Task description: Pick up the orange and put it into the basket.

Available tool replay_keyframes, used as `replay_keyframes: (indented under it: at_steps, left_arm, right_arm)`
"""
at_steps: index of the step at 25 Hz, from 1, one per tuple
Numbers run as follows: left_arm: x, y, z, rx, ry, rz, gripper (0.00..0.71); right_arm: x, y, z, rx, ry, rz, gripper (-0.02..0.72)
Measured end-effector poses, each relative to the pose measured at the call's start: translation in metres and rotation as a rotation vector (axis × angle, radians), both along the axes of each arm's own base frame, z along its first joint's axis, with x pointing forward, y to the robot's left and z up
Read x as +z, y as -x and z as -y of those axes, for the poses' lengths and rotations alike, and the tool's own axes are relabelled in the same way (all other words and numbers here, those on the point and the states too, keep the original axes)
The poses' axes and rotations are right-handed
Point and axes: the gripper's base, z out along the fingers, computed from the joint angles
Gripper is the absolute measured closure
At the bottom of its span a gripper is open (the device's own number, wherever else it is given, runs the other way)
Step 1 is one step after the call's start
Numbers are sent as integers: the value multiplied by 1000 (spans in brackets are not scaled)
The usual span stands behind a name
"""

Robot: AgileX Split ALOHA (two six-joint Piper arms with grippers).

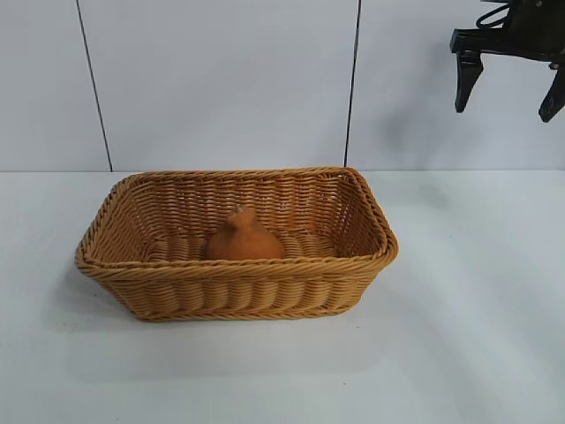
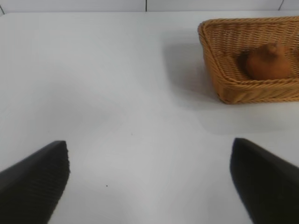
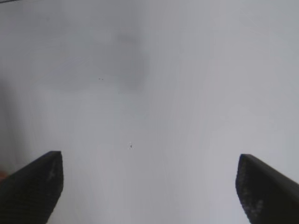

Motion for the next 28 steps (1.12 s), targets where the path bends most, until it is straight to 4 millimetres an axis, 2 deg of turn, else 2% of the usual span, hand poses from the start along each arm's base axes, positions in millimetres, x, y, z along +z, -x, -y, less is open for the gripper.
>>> replay_keyframes:
  at_steps: [5,17,28]
  left_arm:
    - [0,0,0,0,0,0,44]
    - [0,0,0,0,0,0,44]
    - [0,0,0,0,0,0,44]
  right_arm:
    - [-3,31,1,17,8,-80,10]
    - [14,114,5,23,12,-162,10]
    - [21,202,8,23,13,-191,10]
